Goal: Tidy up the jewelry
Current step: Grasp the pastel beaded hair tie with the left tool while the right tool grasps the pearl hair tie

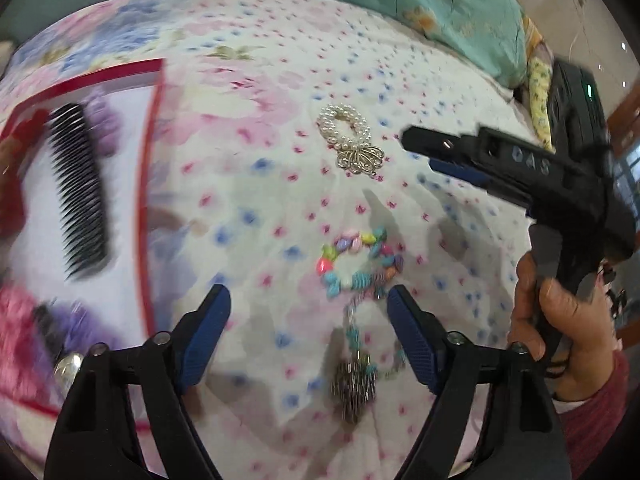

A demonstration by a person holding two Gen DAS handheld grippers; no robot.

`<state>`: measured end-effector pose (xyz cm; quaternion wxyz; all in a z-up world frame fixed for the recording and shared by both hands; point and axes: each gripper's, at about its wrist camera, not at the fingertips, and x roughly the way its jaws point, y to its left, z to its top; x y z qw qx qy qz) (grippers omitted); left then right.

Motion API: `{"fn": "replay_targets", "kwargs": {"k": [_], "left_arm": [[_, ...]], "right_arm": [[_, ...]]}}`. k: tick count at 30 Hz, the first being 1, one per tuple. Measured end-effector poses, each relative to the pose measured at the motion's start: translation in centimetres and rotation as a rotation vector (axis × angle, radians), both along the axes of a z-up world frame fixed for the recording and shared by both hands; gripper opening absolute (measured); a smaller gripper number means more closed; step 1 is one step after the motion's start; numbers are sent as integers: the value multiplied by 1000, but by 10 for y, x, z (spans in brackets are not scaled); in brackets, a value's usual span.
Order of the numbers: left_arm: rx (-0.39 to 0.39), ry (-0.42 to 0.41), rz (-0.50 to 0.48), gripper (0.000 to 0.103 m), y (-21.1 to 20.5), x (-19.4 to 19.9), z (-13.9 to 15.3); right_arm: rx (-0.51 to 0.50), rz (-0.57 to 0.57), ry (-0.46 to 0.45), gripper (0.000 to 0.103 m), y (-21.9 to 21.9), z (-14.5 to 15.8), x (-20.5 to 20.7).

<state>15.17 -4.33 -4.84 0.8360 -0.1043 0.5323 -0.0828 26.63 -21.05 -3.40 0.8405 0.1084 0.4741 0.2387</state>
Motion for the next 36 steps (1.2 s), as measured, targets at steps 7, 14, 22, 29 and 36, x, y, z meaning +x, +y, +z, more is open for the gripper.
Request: {"fn": "replay_targets", "kwargs": {"k": [7, 14, 22, 29, 36], "left_arm": [[73, 37, -71, 66, -22, 31, -27], [108, 7, -171, 11, -50, 28, -28], [9, -2, -78, 10, -9, 0, -12], [-73, -91, 9, 10, 29, -30, 33], [-138, -156, 84, 10, 64, -51, 62]], "right_arm": [[-38, 40, 22, 62, 14, -22, 33], [-98, 103, -1, 62, 35, -30, 53], [-159, 118, 12, 14, 35, -34, 52], [-10, 52, 51, 13, 11, -21, 12], [86, 38, 24, 13, -1, 3, -41]]}}
